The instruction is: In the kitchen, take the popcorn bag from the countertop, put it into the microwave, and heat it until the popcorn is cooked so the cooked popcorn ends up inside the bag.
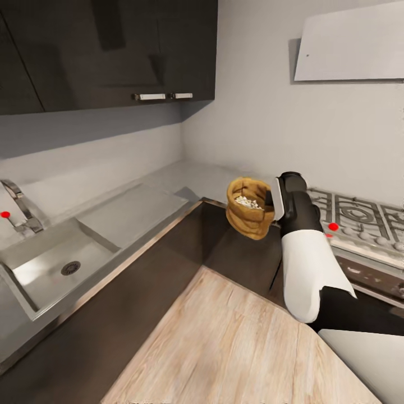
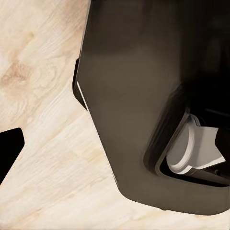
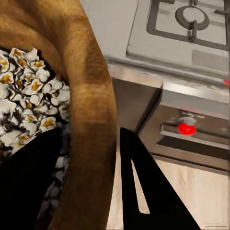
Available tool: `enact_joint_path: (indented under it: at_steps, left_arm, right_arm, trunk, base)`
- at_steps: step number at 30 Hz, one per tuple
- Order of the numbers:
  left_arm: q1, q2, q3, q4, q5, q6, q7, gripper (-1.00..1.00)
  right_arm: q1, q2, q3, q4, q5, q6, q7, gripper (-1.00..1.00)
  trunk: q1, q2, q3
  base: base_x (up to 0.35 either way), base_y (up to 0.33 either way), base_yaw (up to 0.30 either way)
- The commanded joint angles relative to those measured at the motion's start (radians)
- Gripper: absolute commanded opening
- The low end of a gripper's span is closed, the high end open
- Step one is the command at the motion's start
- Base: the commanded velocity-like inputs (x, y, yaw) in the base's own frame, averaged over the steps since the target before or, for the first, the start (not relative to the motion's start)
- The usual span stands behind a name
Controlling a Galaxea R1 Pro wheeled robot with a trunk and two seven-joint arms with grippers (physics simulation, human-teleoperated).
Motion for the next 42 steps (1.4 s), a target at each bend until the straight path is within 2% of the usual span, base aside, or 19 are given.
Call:
enact_joint_path:
  at_steps: [1,3,7,14,18,22,26,32,42]
  left_arm:
    - [0.0,0.0,0.003,-0.002,0.003,0.0,0.002,1.0]
    - [0.0,0.0,0.003,-0.002,0.003,0.0,0.002,1.0]
    - [0.0,0.0,0.003,-0.003,0.003,0.0,0.002,1.0]
    - [0.0,0.001,0.003,-0.003,0.004,0.0,0.002,1.0]
    - [0.0,0.001,0.003,-0.003,0.004,0.0,0.002,1.0]
    - [0.0,0.001,0.004,-0.003,0.004,0.0,0.002,1.0]
    - [0.0,0.001,0.004,-0.003,0.004,0.0,0.002,1.0]
    - [0.0,0.001,0.004,-0.004,0.004,0.0,0.002,1.0]
    - [0.0,0.001,0.006,-0.005,0.006,0.0,0.003,1.0]
  right_arm:
    - [0.0,0.001,-0.003,0.02,0.011,0.005,0.004,-1.0]
    - [0.004,0.001,-0.004,0.085,0.012,0.005,0.004,-1.0]
    - [0.016,0.001,-0.006,0.125,0.014,0.005,0.003,-1.0]
    - [0.113,0.001,-0.007,0.114,0.015,0.005,0.005,-1.0]
    - [0.143,0.001,-0.008,0.112,0.013,0.005,0.008,-1.0]
    - [0.188,0.001,-0.008,0.11,0.013,0.005,0.05,-1.0]
    - [0.196,0.001,-0.008,0.11,0.013,0.005,0.078,-1.0]
    - [0.197,0.001,-0.008,0.11,0.014,-0.048,0.083,-1.0]
    - [0.197,0.001,-0.008,0.111,0.013,-0.048,0.083,-1.0]
  trunk:
    - [0.0,-0.001,-0.001]
    - [0.0,-0.001,0.001]
    - [0.0,-0.001,0.007]
    - [0.0,-0.001,0.018]
    - [0.0,-0.001,0.025]
    - [0.0,-0.001,0.031]
    - [0.0,-0.001,0.037]
    - [0.0,-0.001,0.046]
    - [0.0,-0.001,0.061]
  base:
    - [-0.047,0.0,0.0]
    - [-0.015,0.0,0.0]
    - [-0.003,0.0,-0.019]
    - [0.0,0.0,-0.096]
    - [0.0,0.0,-0.123]
    - [0.0,0.0,-0.135]
    - [0.0,0.0,-0.138]
    - [0.0,0.0,-0.145]
    - [0.0,0.0,-0.153]
